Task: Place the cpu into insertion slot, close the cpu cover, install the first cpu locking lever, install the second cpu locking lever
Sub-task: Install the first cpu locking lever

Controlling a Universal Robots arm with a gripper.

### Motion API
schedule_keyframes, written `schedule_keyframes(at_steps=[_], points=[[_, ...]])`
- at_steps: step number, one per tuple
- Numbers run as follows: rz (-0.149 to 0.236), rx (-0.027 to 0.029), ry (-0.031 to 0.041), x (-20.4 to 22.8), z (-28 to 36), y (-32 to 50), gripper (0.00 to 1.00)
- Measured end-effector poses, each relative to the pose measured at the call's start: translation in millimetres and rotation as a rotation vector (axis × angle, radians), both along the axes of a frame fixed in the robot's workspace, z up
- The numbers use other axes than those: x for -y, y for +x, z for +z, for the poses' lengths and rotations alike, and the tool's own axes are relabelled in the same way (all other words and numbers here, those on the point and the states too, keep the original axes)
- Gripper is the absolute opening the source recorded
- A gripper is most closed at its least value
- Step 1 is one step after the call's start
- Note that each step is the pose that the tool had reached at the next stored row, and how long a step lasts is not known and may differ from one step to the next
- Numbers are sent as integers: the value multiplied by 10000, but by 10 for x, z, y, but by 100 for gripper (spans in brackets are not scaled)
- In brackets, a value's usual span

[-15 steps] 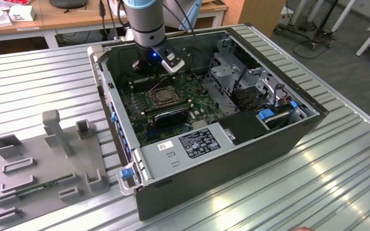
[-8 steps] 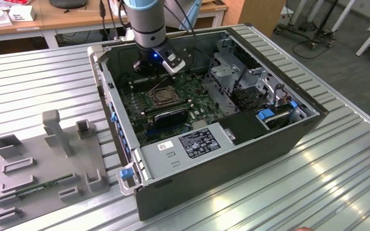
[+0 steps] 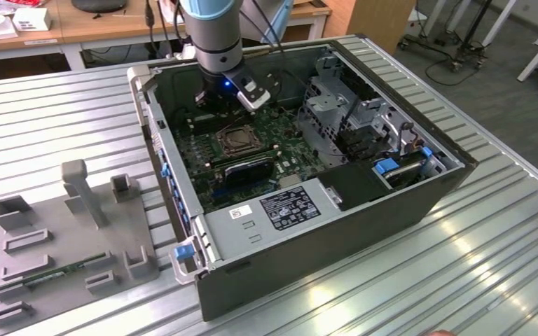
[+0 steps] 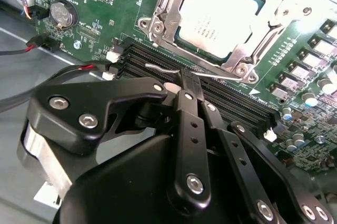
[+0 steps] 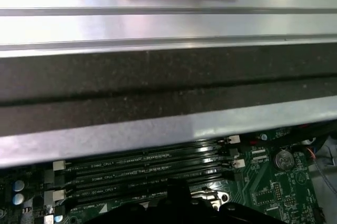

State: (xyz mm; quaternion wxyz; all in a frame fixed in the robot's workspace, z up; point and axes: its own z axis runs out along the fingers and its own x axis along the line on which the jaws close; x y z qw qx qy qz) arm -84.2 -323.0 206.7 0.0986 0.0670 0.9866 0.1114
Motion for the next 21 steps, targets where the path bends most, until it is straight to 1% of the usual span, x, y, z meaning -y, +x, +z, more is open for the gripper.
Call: schedule_keyframes(at_steps=[4, 10, 21], points=[[-2, 0, 0, 0, -34, 6, 11], [-27, 2, 4, 0, -36, 9, 11], [-751, 1, 3, 0, -37, 28, 11]])
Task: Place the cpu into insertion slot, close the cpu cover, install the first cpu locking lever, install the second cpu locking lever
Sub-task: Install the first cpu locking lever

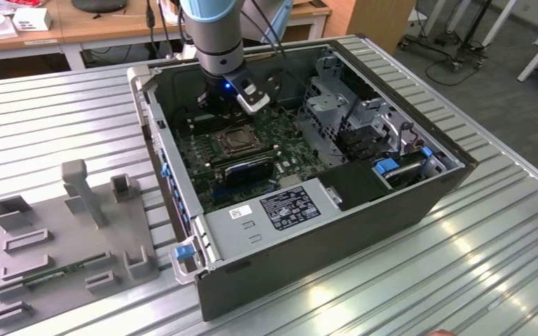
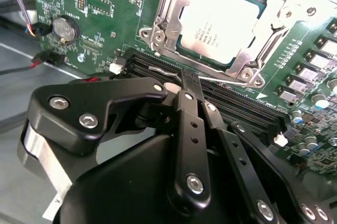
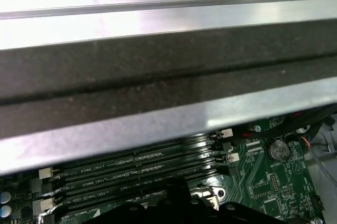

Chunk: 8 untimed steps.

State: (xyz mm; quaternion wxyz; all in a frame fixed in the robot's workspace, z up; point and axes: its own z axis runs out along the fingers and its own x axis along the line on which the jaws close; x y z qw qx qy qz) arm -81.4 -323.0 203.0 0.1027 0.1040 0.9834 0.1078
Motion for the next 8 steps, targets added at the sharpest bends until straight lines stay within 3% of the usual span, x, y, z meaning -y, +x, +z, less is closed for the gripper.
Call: schedule_keyframes(at_steps=[8], points=[[-147, 0, -2, -24, 0, 0, 11]])
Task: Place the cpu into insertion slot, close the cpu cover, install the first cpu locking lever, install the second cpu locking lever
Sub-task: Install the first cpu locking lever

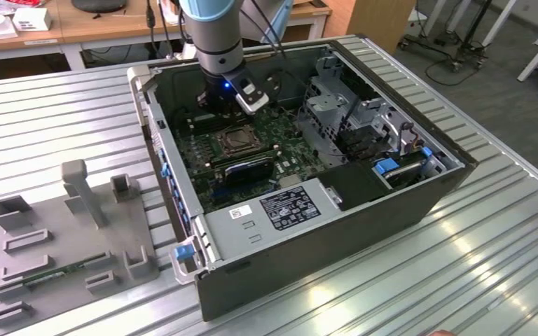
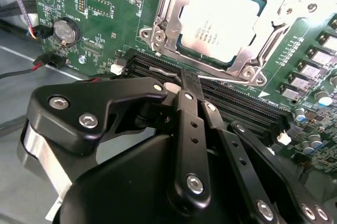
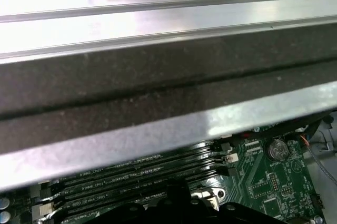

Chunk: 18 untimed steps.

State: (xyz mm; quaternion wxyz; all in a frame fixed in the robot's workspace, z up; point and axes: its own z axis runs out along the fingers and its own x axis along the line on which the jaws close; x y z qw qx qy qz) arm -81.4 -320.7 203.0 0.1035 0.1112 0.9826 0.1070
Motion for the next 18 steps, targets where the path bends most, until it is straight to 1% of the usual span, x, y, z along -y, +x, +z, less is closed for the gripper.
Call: schedule_keyframes(at_steps=[10, 18], points=[[-11, 0, 4, -22, 0, 0, 11], [-13, 0, 16, -24, -7, 0, 11]])
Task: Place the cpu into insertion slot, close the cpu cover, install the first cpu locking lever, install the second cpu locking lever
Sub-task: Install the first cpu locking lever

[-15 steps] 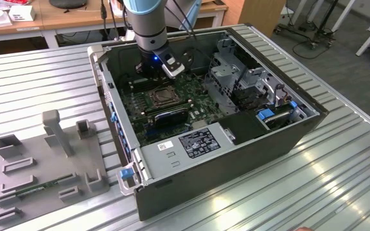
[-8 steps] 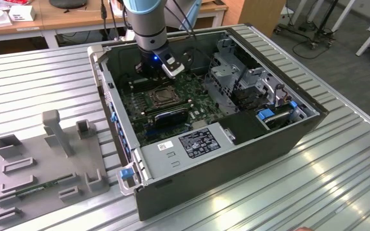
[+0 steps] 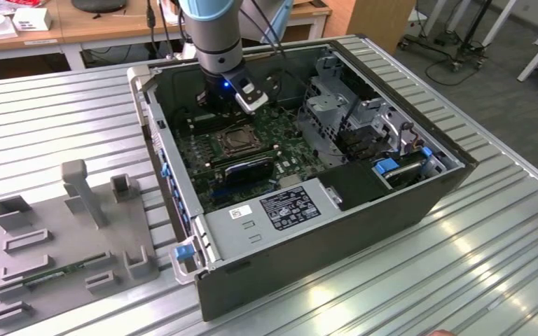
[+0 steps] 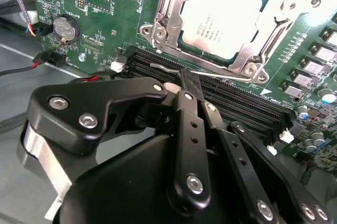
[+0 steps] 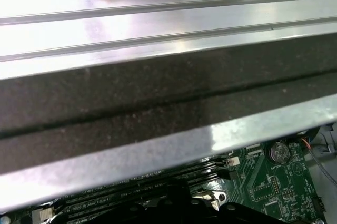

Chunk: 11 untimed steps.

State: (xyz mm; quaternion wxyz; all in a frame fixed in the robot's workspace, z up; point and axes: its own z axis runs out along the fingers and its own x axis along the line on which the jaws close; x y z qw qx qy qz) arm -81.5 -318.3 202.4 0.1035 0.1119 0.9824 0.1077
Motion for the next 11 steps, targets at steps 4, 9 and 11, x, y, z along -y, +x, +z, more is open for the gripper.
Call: schedule_keyframes(at_steps=[4, 9, 11], points=[[1, 0, 4, 0, -11, 1, 11], [1, 0, 4, 0, -26, 0, 11], [1, 0, 4, 0, -33, 1, 11]])
